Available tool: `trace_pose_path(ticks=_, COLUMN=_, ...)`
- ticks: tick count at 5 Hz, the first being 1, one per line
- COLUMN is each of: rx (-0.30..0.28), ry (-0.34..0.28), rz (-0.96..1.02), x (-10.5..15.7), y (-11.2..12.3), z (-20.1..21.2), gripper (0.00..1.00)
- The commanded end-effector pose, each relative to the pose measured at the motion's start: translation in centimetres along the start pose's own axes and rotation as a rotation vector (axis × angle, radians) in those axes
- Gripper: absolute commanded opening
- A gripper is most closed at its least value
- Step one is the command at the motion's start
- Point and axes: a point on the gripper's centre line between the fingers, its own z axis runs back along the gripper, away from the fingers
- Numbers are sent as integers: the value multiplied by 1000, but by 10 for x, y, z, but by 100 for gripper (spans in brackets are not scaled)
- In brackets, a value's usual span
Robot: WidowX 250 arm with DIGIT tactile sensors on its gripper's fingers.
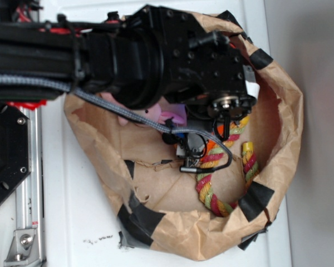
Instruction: Grab the yellow duck.
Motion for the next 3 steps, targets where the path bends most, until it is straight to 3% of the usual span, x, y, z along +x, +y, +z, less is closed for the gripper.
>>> trace_pose_path(ticks=1, rx=-36, ry=17, rz=-148, x=-17, y=-46, z=0, gripper=100)
trace_pose_path(ticks=3, rx=-19, ry=-17, rz=-139, x=-9, y=-38, z=0, gripper=100)
